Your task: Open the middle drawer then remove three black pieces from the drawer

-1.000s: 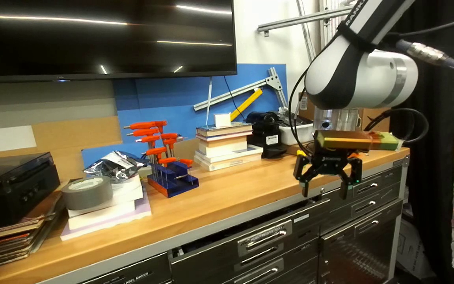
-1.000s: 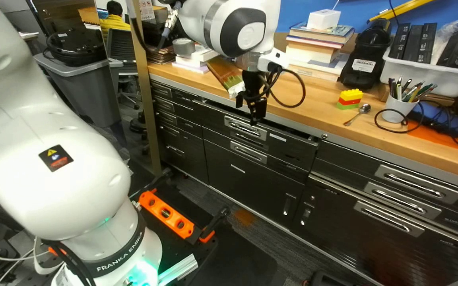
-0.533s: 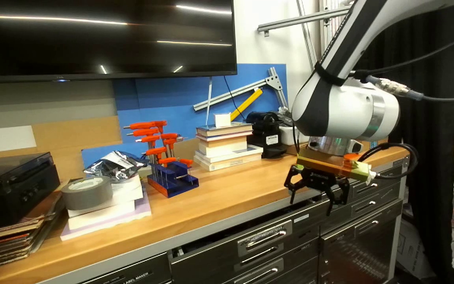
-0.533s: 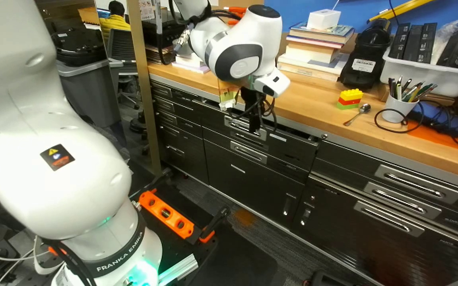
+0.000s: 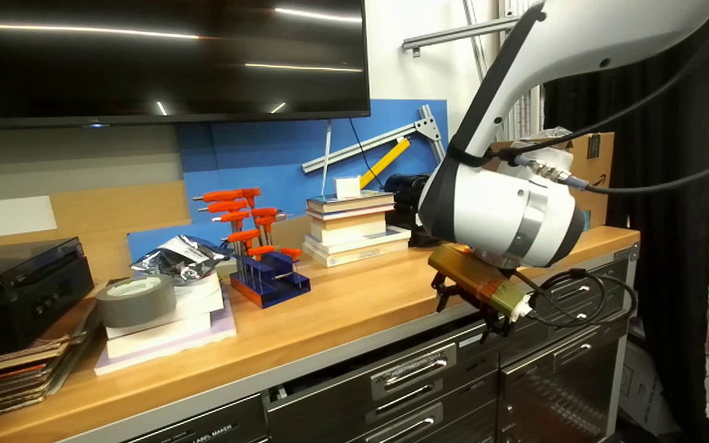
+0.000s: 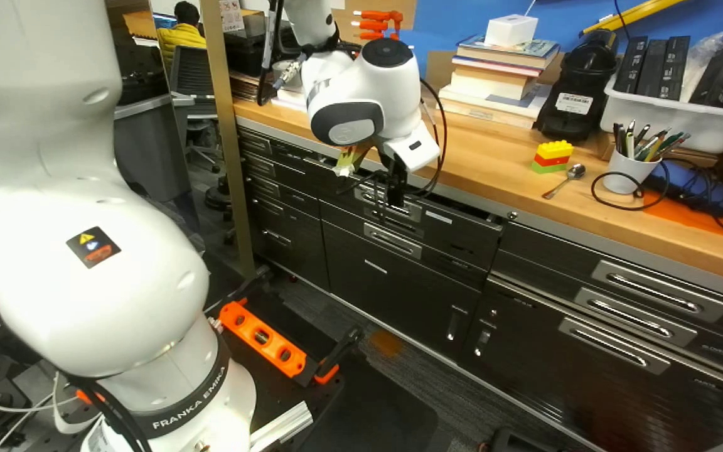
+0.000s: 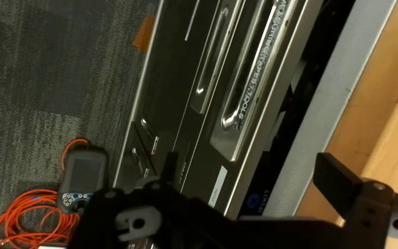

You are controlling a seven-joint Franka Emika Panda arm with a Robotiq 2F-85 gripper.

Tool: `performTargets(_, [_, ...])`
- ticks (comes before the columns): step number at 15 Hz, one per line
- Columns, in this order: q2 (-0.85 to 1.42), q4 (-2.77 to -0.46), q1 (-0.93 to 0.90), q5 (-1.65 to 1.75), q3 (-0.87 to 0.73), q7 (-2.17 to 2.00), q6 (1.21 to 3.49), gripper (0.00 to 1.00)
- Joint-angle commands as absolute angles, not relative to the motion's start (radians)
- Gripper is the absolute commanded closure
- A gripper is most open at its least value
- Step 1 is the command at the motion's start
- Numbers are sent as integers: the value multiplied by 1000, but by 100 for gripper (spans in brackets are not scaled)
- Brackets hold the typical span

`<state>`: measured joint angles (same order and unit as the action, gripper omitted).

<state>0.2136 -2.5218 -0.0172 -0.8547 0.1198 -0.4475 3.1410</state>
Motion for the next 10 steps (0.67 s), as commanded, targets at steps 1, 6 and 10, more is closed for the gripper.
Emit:
performTargets(1, [301,-2453,-4,-995,199,-493,3319,0])
performTargets(6, [407,-2405,2,-1004,243,-579,3455,0])
performTargets(10, [475,-2383,7,-984,247,-628,3501,0])
